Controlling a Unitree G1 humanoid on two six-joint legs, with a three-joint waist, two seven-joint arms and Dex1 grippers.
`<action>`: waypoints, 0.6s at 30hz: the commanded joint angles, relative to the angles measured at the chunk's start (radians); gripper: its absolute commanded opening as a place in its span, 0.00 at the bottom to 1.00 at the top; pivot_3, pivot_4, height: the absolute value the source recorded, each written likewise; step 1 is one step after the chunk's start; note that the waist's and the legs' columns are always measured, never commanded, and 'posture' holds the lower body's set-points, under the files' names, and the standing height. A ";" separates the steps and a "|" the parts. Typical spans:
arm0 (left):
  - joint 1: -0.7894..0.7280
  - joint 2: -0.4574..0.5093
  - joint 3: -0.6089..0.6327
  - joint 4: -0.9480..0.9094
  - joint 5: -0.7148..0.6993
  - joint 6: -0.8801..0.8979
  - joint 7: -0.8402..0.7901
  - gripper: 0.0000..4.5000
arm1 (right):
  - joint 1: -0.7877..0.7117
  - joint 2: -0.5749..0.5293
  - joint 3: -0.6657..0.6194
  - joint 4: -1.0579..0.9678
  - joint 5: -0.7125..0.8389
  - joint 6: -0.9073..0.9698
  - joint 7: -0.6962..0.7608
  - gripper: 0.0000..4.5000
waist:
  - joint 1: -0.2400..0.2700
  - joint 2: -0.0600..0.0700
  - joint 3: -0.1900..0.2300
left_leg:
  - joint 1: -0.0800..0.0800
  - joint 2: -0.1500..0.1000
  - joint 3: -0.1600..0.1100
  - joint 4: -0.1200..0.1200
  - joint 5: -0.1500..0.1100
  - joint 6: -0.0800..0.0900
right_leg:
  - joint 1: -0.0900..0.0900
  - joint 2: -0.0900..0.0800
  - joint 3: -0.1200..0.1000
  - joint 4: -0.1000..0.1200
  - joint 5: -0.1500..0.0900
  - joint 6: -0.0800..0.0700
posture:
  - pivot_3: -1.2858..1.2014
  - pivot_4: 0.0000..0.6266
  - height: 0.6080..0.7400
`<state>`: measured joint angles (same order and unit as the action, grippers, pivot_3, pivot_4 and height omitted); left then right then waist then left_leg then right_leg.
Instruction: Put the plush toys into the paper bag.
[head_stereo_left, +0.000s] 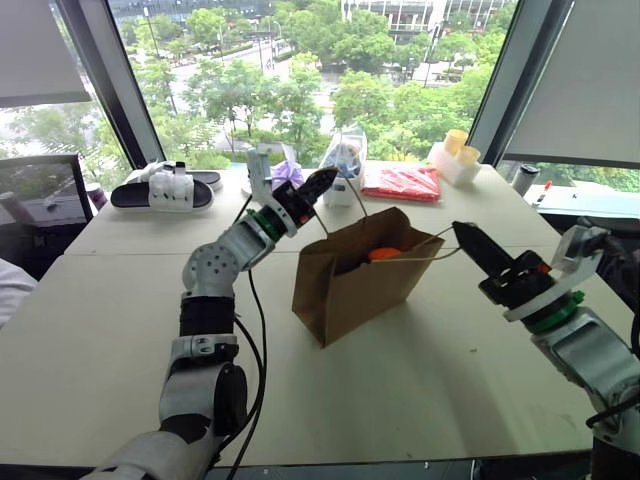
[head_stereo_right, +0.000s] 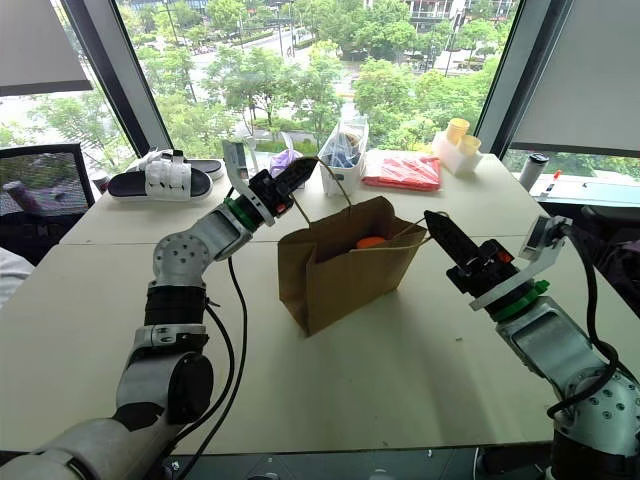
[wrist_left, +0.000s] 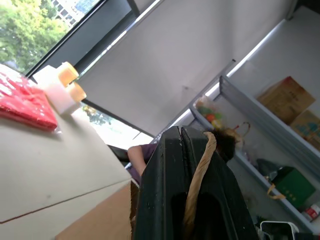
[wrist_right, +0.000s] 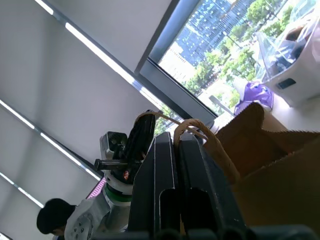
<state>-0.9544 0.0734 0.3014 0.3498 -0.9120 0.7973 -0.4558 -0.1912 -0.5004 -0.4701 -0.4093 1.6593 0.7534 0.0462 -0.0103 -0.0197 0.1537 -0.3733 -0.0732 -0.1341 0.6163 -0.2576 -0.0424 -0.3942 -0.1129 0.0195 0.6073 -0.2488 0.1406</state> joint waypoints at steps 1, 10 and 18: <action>0.026 0.013 -0.023 -0.003 0.032 -0.015 -0.040 0.05 | 0.011 -0.013 0.027 -0.010 -0.051 -0.016 0.008 0.00 | -0.001 0.000 0.000 | 0.000 0.000 0.000 0.000 0.000 0.000 | 0.000 0.000 0.000 0.000 0.000 0.000 | 0.52 0.24 1.00; 0.053 0.059 0.007 0.001 0.023 0.008 -0.092 0.98 | 0.010 -0.011 0.039 -0.028 -0.064 -0.040 0.045 0.90 | 0.000 0.000 0.000 | 0.000 0.000 0.000 0.000 0.000 0.000 | -0.001 0.000 0.000 0.001 0.000 0.000 | 0.52 0.24 1.00; 0.220 0.211 0.044 -0.200 -0.103 0.193 -0.171 1.00 | 0.243 -0.034 -0.019 -0.158 0.029 -0.026 0.240 0.97 | -0.002 0.000 0.000 | 0.000 0.001 -0.001 -0.002 -0.001 0.001 | -0.002 0.000 0.000 0.002 0.000 0.000 | 0.52 0.24 1.00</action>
<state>-0.7332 0.2703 0.3327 0.2262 -0.9643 0.9583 -0.6037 0.0424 -0.5295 -0.4676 -0.5257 1.6566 0.7355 0.2442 -0.0119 -0.0193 0.1537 -0.3732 -0.0725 -0.1354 0.6151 -0.2584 -0.0412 -0.3959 -0.1127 0.0198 0.6090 -0.2488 0.1405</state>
